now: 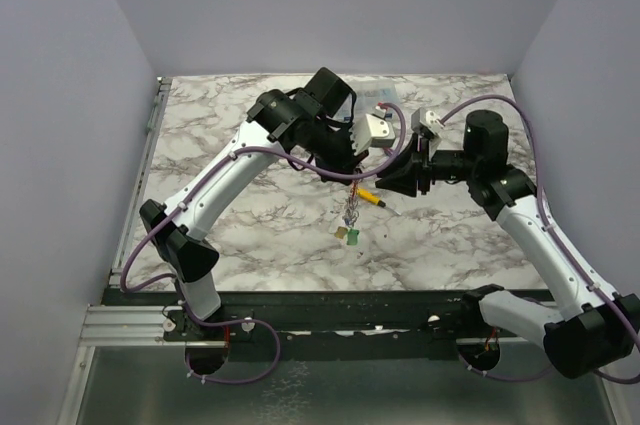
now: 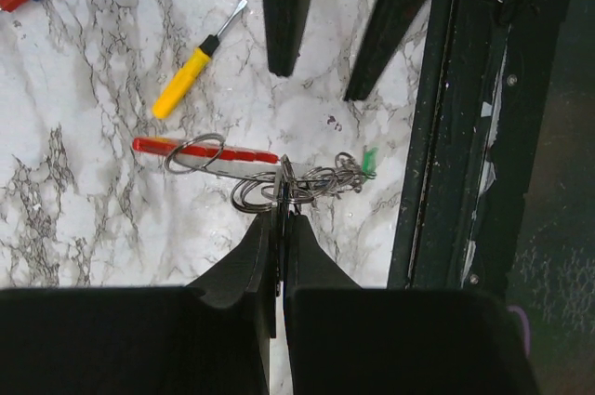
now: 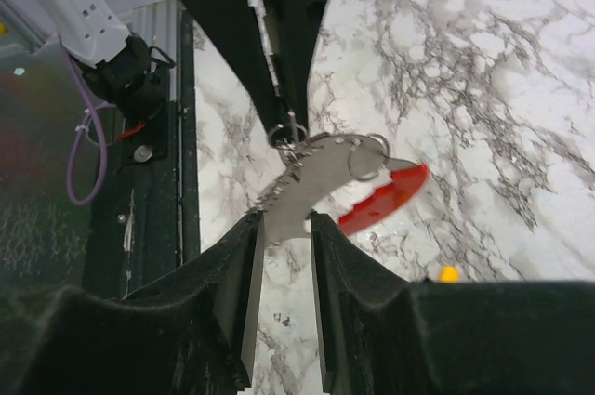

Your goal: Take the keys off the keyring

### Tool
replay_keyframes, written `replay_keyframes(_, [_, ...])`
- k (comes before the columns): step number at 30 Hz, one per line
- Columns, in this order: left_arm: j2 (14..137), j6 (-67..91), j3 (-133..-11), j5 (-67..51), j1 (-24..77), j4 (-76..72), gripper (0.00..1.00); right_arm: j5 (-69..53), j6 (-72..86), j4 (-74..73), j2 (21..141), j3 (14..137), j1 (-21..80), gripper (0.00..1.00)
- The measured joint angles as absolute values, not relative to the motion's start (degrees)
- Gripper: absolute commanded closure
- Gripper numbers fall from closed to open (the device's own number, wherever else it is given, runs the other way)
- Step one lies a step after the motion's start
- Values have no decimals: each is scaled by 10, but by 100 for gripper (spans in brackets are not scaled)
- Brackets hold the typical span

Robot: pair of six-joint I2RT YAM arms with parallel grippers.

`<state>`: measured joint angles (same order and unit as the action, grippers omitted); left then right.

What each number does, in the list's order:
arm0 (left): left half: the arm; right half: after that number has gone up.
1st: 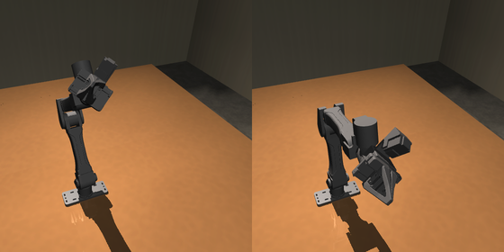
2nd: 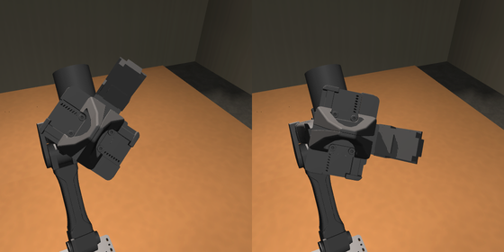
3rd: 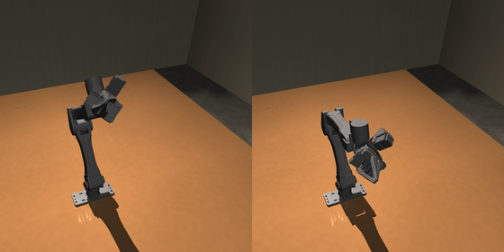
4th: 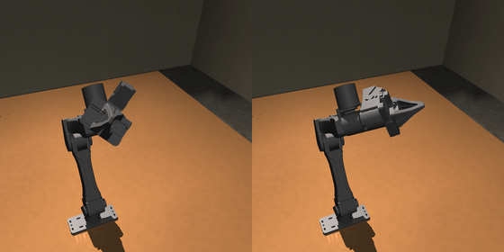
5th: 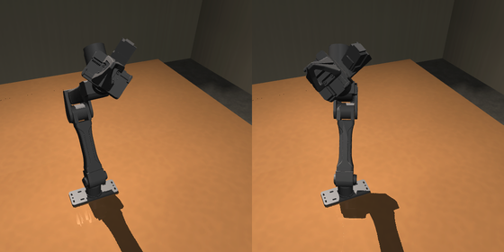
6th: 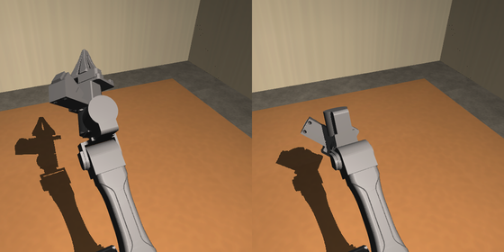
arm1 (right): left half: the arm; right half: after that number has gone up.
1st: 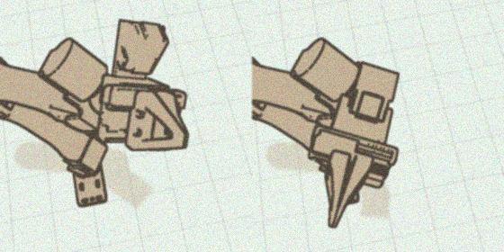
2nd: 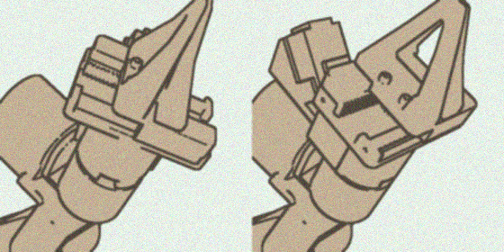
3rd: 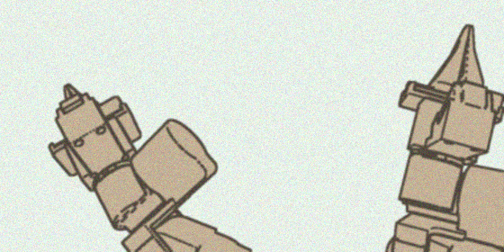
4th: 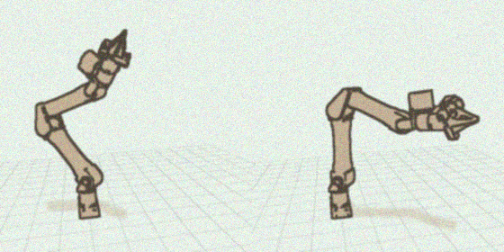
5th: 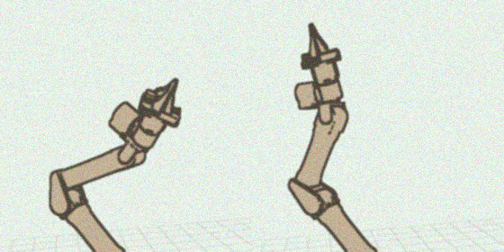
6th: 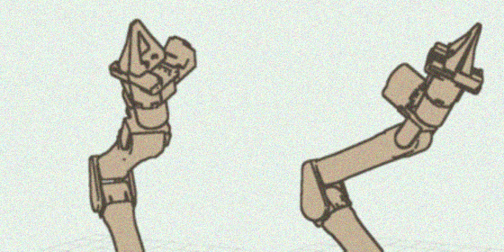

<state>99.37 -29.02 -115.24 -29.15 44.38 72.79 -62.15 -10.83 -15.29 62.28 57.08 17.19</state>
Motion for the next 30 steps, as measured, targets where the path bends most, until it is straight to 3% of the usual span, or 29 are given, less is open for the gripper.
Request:
replay_keyframes(11, [1000,-346,-1172,-296,444,730,100,-607,-152,-146,625,571,218,62])
replay_keyframes(17, [1000,-375,-1178,-316,444,730,100,-584,-159,-125,633,571,233,50])
replay_keyframes(23, [1000,-421,-1178,-324,444,743,100,-574,-162,-108,633,571,237,51])
replay_keyframes(27, [1000,-446,-1186,-324,444,751,100,-573,-167,-108,633,571,237,60])
replay_keyframes(30, [1000,-451,-1187,-324,444,748,100,-572,-170,-107,633,571,241,61])
